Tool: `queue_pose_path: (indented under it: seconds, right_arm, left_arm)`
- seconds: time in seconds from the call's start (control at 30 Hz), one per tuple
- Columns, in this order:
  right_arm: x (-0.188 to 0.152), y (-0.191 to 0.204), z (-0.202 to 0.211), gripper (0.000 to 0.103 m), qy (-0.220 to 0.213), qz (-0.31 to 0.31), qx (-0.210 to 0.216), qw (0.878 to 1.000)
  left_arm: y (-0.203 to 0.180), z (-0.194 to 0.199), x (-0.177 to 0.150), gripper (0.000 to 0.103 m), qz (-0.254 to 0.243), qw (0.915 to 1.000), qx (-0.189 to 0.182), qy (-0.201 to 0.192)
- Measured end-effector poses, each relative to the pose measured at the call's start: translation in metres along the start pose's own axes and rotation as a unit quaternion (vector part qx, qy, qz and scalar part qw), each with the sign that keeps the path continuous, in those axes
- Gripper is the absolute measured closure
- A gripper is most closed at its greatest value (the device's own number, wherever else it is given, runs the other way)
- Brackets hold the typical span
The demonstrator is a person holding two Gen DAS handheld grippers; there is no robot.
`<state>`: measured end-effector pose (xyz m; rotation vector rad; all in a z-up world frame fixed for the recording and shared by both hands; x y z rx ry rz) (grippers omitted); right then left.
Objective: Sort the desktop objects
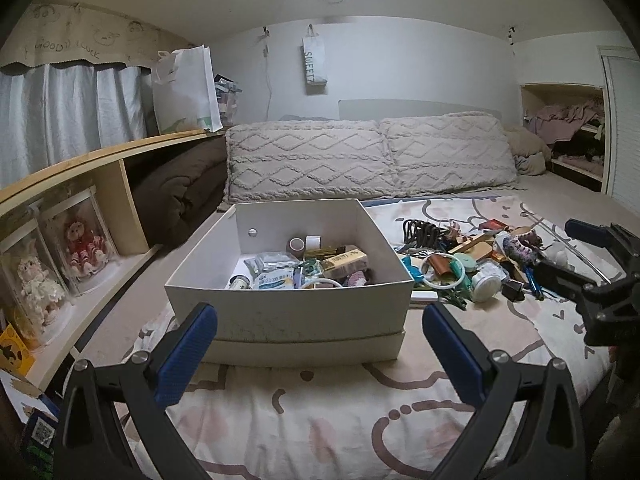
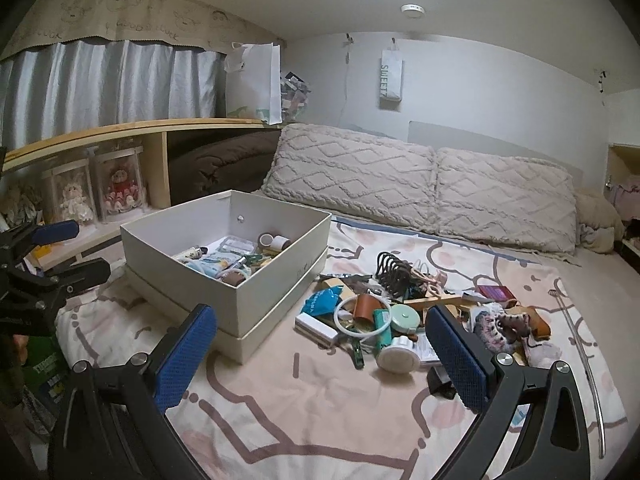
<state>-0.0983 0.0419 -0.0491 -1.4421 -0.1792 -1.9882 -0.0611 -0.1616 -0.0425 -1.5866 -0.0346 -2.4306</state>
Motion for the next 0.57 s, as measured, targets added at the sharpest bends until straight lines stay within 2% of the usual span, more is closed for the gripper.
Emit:
queue_pose_path:
  seconds: [0.57]
  right_arm:
    - [-0.0032, 0.0091, 0.0047, 0.000, 0.004, 0.008, -0.001, 1.000]
  left_arm:
    - [-0.0020, 0.0050, -0.0020, 0.000, 0.008, 1.0000, -0.005, 0.001]
Point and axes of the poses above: each gripper's, at about its wrist camera, not at the fingertips, and z roughly against the way its jaws point, y to its left, x to its top, the point moved 9 cm from there along -z, roughly the way its jaws point, and after that the axes turned 13 degrees about z, right-handed, at the moved point
